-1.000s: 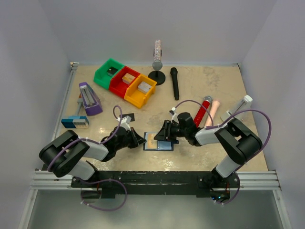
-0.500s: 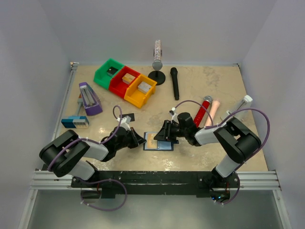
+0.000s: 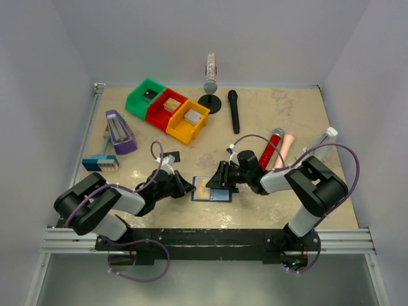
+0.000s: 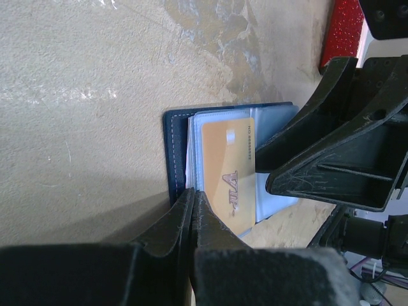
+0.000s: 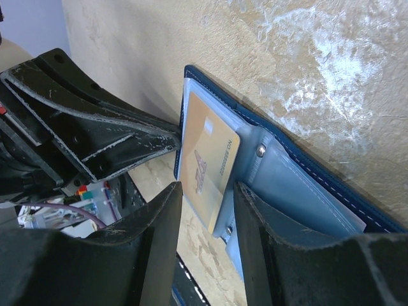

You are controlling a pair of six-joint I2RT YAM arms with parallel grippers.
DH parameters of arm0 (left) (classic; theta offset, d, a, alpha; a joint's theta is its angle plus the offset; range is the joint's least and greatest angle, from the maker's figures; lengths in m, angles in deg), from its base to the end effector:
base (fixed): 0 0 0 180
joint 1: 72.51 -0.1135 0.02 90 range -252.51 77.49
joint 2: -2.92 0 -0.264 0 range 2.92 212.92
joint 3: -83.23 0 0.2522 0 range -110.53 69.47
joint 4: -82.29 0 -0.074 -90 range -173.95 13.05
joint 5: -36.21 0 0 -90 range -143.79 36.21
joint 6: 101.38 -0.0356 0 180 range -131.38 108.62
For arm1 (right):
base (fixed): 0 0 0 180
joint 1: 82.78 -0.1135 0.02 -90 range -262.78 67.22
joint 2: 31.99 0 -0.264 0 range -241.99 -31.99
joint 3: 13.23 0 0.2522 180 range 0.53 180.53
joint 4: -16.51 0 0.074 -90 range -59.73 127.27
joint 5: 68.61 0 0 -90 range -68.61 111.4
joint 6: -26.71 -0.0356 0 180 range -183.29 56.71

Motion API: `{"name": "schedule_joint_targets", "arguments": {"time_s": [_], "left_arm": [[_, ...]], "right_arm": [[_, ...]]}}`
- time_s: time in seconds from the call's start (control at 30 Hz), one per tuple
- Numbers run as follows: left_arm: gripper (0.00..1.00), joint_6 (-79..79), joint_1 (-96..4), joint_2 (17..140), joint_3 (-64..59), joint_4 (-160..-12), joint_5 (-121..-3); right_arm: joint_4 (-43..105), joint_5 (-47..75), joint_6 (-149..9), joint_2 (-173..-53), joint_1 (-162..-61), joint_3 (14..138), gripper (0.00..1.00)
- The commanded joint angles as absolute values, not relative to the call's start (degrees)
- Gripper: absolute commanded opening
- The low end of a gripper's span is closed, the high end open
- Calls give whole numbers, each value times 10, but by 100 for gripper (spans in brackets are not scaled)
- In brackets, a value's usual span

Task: Take the credit cards out of the card holder
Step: Remove the credit card from the card holder.

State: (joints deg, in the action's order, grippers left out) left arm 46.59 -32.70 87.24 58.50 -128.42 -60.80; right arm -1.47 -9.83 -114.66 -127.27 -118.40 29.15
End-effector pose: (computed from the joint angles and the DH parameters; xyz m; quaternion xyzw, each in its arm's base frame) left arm 0.1641 -0.1424 0.1059 -0.1049 0.8536 -0.4170 0.2940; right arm 0.2185 0.1793 0.1154 -0.0062 0.8630 0.4796 0.1588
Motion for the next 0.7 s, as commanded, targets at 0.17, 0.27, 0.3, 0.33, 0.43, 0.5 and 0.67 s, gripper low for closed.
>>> {"name": "schedule_joint_targets", "arguments": {"time_s": [0.17, 0.27, 0.3, 0.33, 0.43, 0.5, 0.67], "left_arm": [[0, 467, -324, 891, 593, -1311, -600], [0, 469, -324, 896, 593, -1315, -602], [0, 469, -324, 898, 592, -1315, -602], [0, 469, -323, 898, 592, -1316, -602], [0, 470, -324, 903, 591, -1317, -604], [0, 471, -324, 907, 591, -1319, -606], [0, 472, -324, 912, 593, -1321, -606]], "right_arm": [[-41, -118, -1143, -1284, -1185, 296, 45], [-61, -127, -1150, -1282, -1184, 293, 45], [-68, -129, -1151, -1283, -1185, 292, 45], [-73, -132, -1151, -1284, -1185, 291, 44], [-93, -146, -1155, -1288, -1184, 290, 45], [-102, -151, -1158, -1292, -1185, 290, 45], [-116, -157, -1162, -1293, -1184, 289, 45]]}}
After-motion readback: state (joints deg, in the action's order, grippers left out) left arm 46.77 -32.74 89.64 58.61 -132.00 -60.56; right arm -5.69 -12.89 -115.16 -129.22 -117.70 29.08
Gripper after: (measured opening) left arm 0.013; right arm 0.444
